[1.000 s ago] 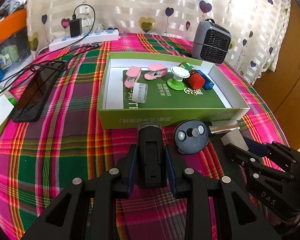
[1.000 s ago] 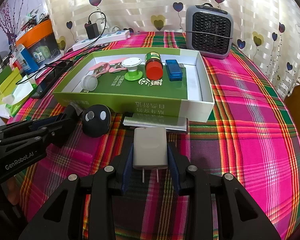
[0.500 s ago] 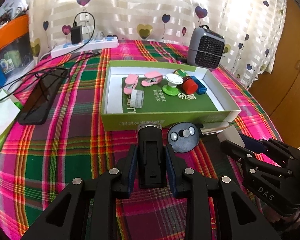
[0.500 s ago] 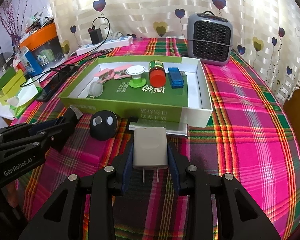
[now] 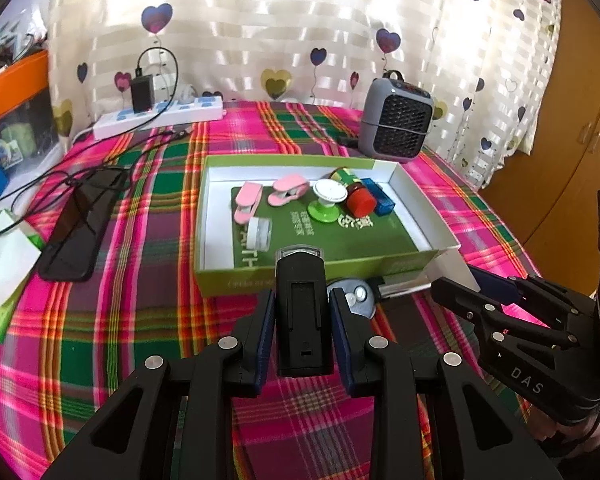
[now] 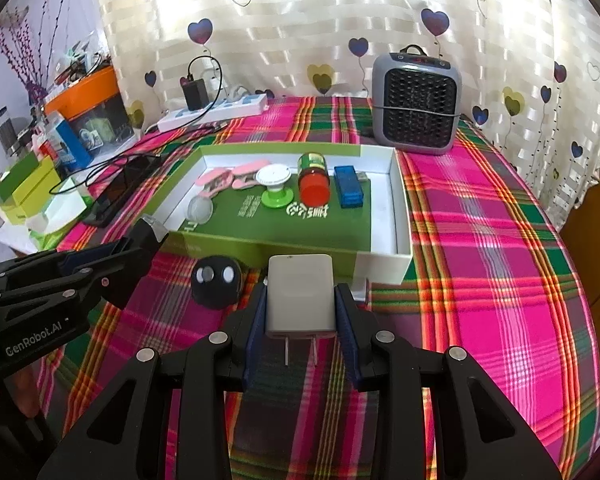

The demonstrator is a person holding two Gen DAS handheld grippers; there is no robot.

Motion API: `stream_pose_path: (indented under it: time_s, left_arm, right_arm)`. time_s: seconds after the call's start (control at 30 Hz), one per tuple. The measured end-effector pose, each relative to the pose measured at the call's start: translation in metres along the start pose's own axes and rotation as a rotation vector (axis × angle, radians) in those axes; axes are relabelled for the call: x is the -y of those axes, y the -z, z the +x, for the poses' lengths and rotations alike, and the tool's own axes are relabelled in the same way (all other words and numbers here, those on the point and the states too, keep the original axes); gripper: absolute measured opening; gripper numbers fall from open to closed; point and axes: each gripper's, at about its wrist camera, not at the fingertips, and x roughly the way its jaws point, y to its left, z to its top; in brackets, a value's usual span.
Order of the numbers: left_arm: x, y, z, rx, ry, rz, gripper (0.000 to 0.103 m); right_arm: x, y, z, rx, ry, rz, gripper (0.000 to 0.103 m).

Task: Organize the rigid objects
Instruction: 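Carry the black case with the left tool while the right tool carries the charger over the tray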

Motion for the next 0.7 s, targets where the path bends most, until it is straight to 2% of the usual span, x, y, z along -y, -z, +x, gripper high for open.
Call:
stream_pose_path:
  time_s: [0.5, 0.7]
  left_arm:
    - [0.002, -0.028, 0.022, -0.001, 0.013, 0.015, 0.026]
    - [0.002, -0.036, 0.038, -0.013, 0.017, 0.020, 0.026]
  right_arm:
    - [0.013, -0.034, 0.013, 0.013, -0.008, 0.021, 0.035]
    - [0.017, -0.045, 0.029, -0.011, -0.030, 0.030, 0.035]
